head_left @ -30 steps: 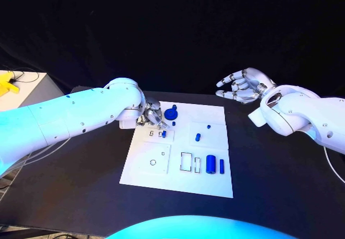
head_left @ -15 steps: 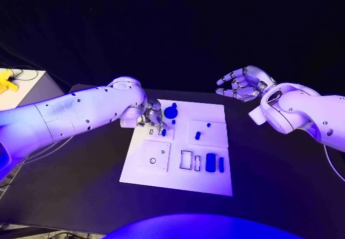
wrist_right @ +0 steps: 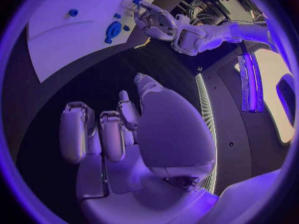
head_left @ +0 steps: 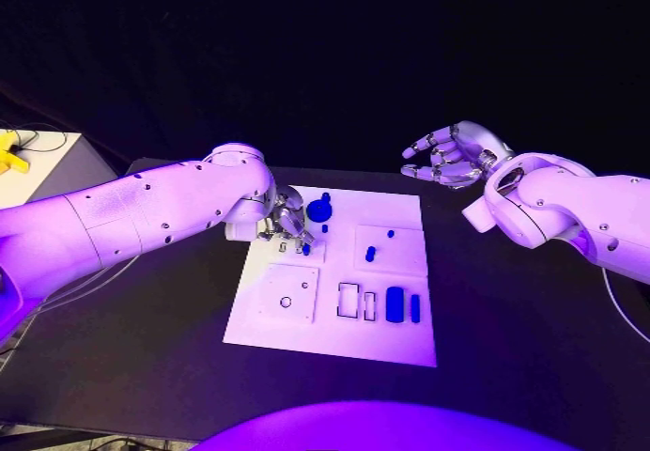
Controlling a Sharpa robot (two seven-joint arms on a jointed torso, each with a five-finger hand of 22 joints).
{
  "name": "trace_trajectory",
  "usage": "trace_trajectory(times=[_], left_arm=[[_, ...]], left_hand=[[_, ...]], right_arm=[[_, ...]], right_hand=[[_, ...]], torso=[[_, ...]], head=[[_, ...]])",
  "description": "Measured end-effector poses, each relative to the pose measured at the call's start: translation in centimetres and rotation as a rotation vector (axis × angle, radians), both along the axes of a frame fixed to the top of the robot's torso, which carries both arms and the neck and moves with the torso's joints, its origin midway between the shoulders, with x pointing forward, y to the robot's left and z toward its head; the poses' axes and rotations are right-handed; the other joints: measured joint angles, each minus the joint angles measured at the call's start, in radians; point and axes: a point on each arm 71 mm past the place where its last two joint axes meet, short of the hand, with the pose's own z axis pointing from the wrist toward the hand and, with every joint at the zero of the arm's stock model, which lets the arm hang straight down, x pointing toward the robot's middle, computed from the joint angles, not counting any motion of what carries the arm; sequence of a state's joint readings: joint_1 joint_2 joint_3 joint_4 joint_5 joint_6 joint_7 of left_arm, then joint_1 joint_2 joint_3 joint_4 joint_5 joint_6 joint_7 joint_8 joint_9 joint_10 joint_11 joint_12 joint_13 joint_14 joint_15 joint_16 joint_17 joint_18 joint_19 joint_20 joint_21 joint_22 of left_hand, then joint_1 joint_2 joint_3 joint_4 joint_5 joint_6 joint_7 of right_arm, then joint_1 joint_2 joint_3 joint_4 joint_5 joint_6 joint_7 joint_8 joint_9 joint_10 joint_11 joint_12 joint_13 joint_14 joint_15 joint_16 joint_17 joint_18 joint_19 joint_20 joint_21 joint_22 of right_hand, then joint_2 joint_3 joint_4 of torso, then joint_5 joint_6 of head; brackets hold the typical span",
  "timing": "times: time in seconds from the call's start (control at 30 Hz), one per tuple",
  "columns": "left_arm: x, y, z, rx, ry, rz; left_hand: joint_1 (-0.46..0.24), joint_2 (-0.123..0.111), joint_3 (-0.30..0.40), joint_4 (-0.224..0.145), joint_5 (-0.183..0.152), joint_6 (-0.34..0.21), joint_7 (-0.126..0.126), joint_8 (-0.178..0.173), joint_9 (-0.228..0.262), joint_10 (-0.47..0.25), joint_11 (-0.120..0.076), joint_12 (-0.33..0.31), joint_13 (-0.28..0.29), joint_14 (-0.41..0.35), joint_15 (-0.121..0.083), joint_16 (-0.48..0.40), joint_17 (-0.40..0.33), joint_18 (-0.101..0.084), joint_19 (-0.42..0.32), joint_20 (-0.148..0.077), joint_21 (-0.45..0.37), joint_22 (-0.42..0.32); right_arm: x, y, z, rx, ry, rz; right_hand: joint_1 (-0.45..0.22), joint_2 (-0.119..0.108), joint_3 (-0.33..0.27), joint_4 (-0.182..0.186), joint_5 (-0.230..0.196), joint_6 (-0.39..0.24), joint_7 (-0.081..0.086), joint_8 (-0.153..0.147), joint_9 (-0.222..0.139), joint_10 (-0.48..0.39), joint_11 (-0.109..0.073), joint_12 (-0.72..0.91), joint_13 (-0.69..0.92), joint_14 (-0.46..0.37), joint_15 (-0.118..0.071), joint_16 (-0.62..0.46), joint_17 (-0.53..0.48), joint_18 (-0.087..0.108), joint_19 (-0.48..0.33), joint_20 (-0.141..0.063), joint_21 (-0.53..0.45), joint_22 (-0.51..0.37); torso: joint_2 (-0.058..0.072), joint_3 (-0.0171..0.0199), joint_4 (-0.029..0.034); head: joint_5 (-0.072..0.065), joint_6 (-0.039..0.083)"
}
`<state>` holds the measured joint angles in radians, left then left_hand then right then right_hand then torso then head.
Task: Assemble the parts on the task board
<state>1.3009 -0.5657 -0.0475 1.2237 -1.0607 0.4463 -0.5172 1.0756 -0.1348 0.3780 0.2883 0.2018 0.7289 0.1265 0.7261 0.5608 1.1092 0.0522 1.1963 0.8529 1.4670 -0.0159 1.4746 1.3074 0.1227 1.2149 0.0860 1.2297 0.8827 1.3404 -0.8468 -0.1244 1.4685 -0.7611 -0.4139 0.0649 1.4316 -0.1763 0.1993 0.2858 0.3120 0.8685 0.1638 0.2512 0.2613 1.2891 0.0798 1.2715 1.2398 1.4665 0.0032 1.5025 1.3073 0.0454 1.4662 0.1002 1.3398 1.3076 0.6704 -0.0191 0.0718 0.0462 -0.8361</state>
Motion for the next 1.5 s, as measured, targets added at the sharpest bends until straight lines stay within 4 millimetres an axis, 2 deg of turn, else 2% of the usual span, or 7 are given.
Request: trace_trajectory(times=[0.07,0.27,0.43,0.7,1.23,1.5], left_arm=[[0.01,-0.01,-0.03,0.001,0.003,-0.001],[-0.05,-0.23,-0.11,0.002,0.011,-0.007],[-0.02,-0.21,-0.19,0.003,0.016,-0.006],[-0.01,-0.10,-0.23,-0.001,0.020,-0.001],[0.02,-0.16,-0.30,-0.009,0.030,0.003],[0.14,-0.08,-0.39,-0.007,0.035,0.006]], left_hand=[[0.007,0.007,0.000,0.000,0.000,-0.007,0.000,0.000,0.000,-0.001,0.001,0.000,0.000,0.000,0.000,0.000,0.000,0.000,0.000,0.000,0.000,0.000],[0.011,0.003,0.000,0.000,0.000,-0.007,0.000,0.000,0.001,-0.005,-0.002,0.000,-0.002,0.000,0.000,0.000,0.000,0.000,0.000,0.000,0.000,0.000],[0.021,0.013,0.000,0.000,0.000,-0.007,0.000,0.004,0.001,-0.005,-0.002,0.000,-0.002,0.000,0.000,0.000,0.000,0.000,0.000,0.000,0.000,0.000],[0.078,0.034,0.023,-0.005,0.000,-0.007,0.000,0.015,0.005,-0.012,-0.002,0.000,-0.008,0.000,0.000,0.000,0.000,0.000,0.000,0.000,0.000,-0.005],[0.092,0.033,0.036,-0.008,0.000,-0.011,-0.004,0.015,0.005,-0.012,-0.002,0.000,-0.011,0.000,0.000,0.004,0.000,0.000,0.000,0.000,0.000,-0.005],[0.092,0.033,0.036,-0.008,0.000,-0.011,-0.004,0.015,0.005,-0.012,-0.002,0.000,-0.011,0.000,0.000,0.004,0.000,0.000,0.000,0.000,0.000,-0.005]], right_arm=[[0.00,0.04,-0.01,0.000,0.001,0.002],[0.02,0.13,-0.03,-0.002,0.003,0.005],[0.03,0.16,-0.05,-0.003,0.005,0.007],[0.05,0.02,-0.07,-0.005,0.008,0.006],[0.11,0.00,-0.18,-0.010,0.018,0.007],[0.13,0.22,-0.22,-0.011,0.022,0.014]], right_hand=[[0.000,0.000,0.000,0.000,0.000,0.000,0.000,0.000,0.000,0.000,0.000,0.000,0.001,0.000,0.000,0.000,0.000,0.000,0.000,0.000,0.000,0.000],[-0.001,0.001,0.000,0.000,0.000,0.000,0.000,0.000,0.000,0.000,0.000,0.000,0.001,0.000,0.000,0.000,0.000,0.000,0.000,0.000,0.000,0.000],[-0.004,0.004,0.000,0.000,0.000,-0.003,0.003,0.000,0.000,0.000,0.000,0.000,0.001,0.000,0.000,0.000,0.000,0.000,0.000,0.000,0.000,0.000],[-0.004,0.004,0.000,0.000,0.000,-0.003,0.003,0.000,0.000,0.000,0.000,0.000,0.010,0.000,0.000,0.000,0.000,0.000,0.000,0.000,0.005,0.000],[-0.008,0.000,0.000,0.000,0.000,-0.003,0.003,0.000,0.000,0.000,0.000,0.004,0.009,0.000,0.000,0.000,0.001,0.000,0.000,0.000,0.005,0.000],[-0.012,0.004,0.000,0.000,0.000,-0.003,0.003,0.000,0.000,0.000,0.000,0.004,0.010,0.000,0.000,0.000,0.001,0.000,0.000,0.000,0.005,0.000]], torso=[[0.000,0.0001,0.0006],[0.000,0.0005,0.0012],[0.001,0.0012,0.0012],[0.001,0.0020,0.0013],[0.003,0.0012,0.0023],[0.003,0.0006,0.0029]], head=[[-0.001,-0.001],[-0.001,-0.003],[0.001,-0.004],[0.002,-0.004],[0.002,-0.004],[0.004,-0.008]])
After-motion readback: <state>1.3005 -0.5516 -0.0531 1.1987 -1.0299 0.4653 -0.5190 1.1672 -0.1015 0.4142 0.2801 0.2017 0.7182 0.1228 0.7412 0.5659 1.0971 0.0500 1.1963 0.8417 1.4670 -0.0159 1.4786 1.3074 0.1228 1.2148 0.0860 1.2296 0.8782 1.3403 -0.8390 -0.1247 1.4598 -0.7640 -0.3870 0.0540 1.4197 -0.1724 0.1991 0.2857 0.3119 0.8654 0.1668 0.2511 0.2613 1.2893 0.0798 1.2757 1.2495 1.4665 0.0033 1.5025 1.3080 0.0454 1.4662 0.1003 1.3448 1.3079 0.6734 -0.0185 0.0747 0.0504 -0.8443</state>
